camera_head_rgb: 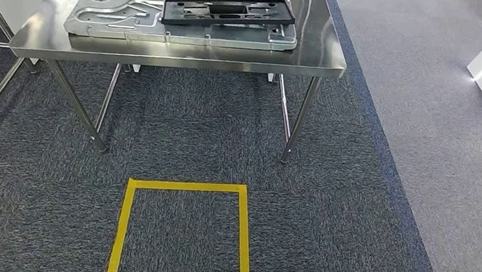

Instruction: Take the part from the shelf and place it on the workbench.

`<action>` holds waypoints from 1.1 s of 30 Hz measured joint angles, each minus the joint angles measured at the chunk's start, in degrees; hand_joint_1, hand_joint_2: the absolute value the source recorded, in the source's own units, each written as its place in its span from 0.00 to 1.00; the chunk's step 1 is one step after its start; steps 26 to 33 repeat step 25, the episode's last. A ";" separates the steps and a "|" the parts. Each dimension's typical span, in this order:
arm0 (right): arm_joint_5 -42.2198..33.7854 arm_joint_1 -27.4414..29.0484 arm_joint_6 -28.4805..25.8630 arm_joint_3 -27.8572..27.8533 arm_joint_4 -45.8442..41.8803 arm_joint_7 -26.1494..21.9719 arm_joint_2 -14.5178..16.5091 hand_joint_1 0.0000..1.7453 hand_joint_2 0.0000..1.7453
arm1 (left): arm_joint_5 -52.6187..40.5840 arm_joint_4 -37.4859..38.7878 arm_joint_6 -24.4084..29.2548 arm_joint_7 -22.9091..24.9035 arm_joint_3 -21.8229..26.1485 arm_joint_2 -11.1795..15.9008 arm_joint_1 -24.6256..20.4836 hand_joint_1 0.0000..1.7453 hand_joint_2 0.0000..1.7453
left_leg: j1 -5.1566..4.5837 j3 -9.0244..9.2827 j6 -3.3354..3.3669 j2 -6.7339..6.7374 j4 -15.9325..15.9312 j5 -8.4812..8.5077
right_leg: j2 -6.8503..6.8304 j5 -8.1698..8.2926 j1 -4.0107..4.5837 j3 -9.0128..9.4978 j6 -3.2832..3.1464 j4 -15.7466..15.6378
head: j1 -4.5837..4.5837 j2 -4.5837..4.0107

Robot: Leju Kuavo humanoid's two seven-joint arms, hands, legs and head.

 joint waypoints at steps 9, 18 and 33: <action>-2.67 0.00 0.19 1.18 -0.13 -0.91 -0.07 0.00 1.00 | 1.86 -0.01 0.27 0.46 -1.75 0.21 0.24 0.00 1.00 | 0.03 -0.02 -0.50 -0.01 -0.09 0.30 | -0.01 0.11 0.02 -0.10 -0.43 0.26 | 0.00 0.00; -12.33 1.57 0.38 9.59 -1.21 -1.45 -0.80 0.00 0.00 | 9.47 -0.44 1.09 2.58 -11.36 0.80 1.98 0.00 0.00 | 0.02 -0.03 -0.49 -0.01 -0.06 0.36 | -0.01 0.21 -0.11 -0.09 -0.37 0.27 | 0.00 0.00; -19.63 2.75 0.85 16.32 -2.25 -1.61 -1.44 0.00 0.00 | 15.26 -1.30 1.50 4.25 -18.74 1.14 3.24 0.00 0.00 | 0.01 -0.04 -0.46 0.00 -0.04 0.37 | -0.01 0.26 -0.22 -0.09 -0.30 0.26 | 0.00 0.00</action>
